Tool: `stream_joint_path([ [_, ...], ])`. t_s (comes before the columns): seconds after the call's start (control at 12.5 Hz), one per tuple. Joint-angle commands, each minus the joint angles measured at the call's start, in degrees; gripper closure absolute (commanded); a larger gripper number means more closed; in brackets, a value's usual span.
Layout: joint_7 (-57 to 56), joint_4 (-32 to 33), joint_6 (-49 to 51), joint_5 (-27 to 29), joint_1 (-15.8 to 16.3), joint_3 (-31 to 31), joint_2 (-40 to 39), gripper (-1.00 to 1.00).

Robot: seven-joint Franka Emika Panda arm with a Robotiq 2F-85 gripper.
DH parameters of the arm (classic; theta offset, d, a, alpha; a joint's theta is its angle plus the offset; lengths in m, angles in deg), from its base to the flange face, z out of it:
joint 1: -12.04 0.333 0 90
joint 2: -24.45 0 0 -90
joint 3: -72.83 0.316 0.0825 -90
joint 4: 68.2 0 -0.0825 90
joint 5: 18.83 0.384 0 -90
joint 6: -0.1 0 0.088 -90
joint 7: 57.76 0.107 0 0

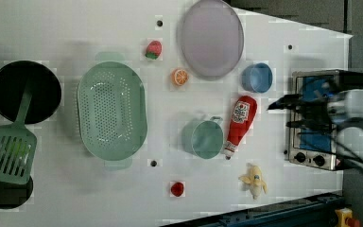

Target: Pick ketchup from plate and place it on table.

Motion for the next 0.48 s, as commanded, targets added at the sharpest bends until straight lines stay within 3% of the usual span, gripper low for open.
stream_joint_path([
  [0.08,11.3,-9.3,10.7,0.2,0.2,-0.1,6.6,-1.0],
  [0.48,11.9,-23.0,24.4,0.4,0.3,0.3,8.3,-1.0],
])
